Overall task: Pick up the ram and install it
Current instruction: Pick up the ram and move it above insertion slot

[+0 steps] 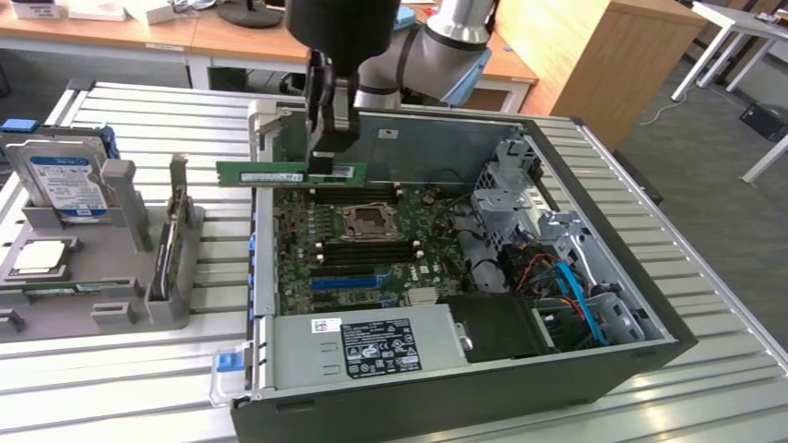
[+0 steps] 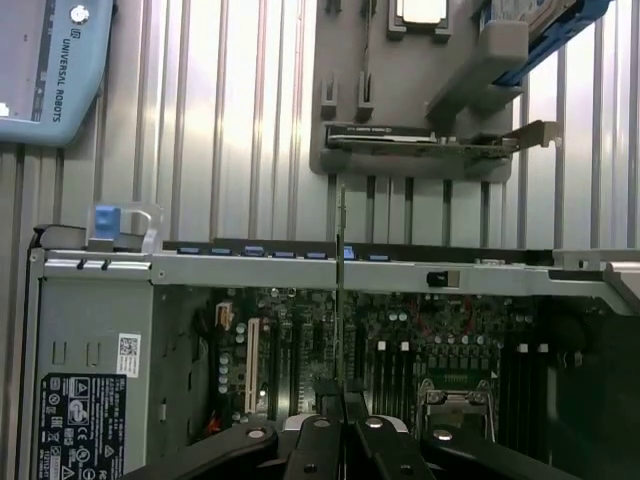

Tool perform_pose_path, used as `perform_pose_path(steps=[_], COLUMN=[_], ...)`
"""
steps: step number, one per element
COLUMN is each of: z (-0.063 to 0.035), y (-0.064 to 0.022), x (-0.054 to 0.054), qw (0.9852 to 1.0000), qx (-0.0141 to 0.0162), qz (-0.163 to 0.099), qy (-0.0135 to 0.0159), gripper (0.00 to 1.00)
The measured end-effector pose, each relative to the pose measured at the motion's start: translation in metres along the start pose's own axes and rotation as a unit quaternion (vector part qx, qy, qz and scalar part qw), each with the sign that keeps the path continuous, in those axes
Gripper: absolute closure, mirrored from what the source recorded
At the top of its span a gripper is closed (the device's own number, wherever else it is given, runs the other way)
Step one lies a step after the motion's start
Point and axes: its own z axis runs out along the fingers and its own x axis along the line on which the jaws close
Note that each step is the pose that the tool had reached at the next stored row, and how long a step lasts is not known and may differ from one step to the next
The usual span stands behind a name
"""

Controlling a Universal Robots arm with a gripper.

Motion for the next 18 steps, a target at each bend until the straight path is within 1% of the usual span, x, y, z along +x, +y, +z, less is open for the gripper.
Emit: perform_pose_path(steps=[12, 18], z=[-0.0017, -0.0026], y=[-0.0386, -0.0607], x=[0.001, 0.001], qw=[1.0000, 1.0000], qx=[-0.0001, -0.0001], qz=[-0.001, -0.001], qy=[0.0001, 0.0001], gripper=[0.88, 0.88])
